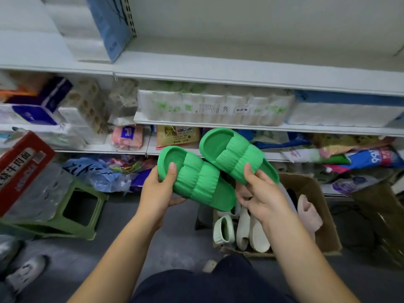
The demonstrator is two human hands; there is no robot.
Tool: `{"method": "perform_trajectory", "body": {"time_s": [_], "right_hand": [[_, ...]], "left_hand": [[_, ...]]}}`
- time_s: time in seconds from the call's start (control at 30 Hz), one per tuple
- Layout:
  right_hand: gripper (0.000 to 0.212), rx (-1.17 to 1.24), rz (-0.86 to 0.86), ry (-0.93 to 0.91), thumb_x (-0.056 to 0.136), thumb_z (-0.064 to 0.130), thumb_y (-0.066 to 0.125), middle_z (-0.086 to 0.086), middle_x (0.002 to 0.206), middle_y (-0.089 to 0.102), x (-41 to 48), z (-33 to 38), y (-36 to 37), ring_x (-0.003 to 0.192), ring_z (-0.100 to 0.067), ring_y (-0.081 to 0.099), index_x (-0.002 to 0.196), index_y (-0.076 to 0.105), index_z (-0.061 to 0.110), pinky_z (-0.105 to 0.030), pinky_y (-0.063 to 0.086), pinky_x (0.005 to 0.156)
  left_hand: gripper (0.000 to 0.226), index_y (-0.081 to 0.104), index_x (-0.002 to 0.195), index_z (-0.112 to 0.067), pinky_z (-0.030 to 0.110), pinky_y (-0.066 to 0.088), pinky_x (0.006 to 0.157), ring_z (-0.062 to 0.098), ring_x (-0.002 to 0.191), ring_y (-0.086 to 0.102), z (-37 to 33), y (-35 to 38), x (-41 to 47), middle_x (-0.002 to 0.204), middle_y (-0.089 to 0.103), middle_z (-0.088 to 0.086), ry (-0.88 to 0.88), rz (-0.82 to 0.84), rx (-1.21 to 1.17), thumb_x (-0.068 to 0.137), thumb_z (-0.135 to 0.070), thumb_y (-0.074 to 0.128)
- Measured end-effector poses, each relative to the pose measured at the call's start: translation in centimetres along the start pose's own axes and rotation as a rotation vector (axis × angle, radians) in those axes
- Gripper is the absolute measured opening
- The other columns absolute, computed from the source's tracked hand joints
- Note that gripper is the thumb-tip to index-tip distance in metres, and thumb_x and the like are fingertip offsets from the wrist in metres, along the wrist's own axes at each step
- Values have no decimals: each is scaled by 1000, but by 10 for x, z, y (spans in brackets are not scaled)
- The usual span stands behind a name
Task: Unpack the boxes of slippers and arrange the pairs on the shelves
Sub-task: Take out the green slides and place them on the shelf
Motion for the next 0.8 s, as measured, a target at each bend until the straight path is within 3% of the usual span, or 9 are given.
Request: {"method": "perform_trajectory", "body": {"time_s": [0.1,0.17,0.23,0.33,0.43,0.5,0.57,0.7,0.8], "right_hand": [[25,-72,10,150,90,50,65,1,130,61,-1,-4,-4,109,-17,50,110,62,35,-37,44,76],[19,-52,32,252,93,51,60,-1,109,60,1,-7,-6,97,-18,52,98,56,33,-40,39,82],[14,49,77,304,97,45,57,-3,106,59,1,-9,-4,99,-22,60,100,51,32,-49,34,100],[12,99,127,218,105,36,45,-8,119,61,4,-4,-7,104,-27,65,114,49,29,-62,25,115],[17,70,196,67,107,33,38,-3,125,61,6,10,-10,108,-28,65,121,48,33,-69,38,104],[18,7,219,-11,107,34,38,2,132,60,8,16,-16,113,-25,64,121,49,37,-66,43,99],[21,-44,240,-60,107,33,38,1,136,61,13,18,-20,114,-24,65,123,50,38,-62,42,103],[25,-93,267,-106,107,29,39,-6,134,64,17,27,-20,116,-29,66,127,54,32,-58,47,104],[32,-90,262,-129,107,28,40,-7,134,65,23,36,-17,116,-30,66,137,50,27,-54,50,101]], "left_hand": [[22,66,115,-28,49,63,72,25,107,71,7,12,-3,122,69,4,13,-14,1,99,-43,58],[25,64,117,-28,50,63,75,26,107,71,14,19,-7,122,70,3,7,-8,-27,98,-44,60],[30,62,123,-25,52,62,78,27,106,72,21,26,-10,121,72,4,-5,13,-54,97,-41,61],[34,61,127,-20,49,61,83,25,107,73,30,39,-12,120,73,4,-17,75,-39,97,-35,63],[30,63,124,-19,41,62,82,23,105,73,35,49,-11,116,75,3,-11,160,37,95,-29,66],[37,61,124,-23,38,62,79,20,105,73,38,51,-9,114,75,0,6,202,120,89,-28,72],[54,55,130,-29,38,63,80,18,107,71,38,50,-7,118,71,-2,6,218,194,82,-29,79],[77,44,140,-41,24,60,76,7,95,73,24,53,-2,109,70,-10,113,230,341,82,-10,83],[63,55,133,-35,13,54,73,-1,89,70,8,67,1,102,71,-8,210,245,448,83,-6,79]]}}
Point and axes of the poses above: each hand's wrist, its own x-axis towards the middle knuckle, its own y-axis out of the palm, z = x × y, the point moved 6 cm from there along x, towards the middle knuckle
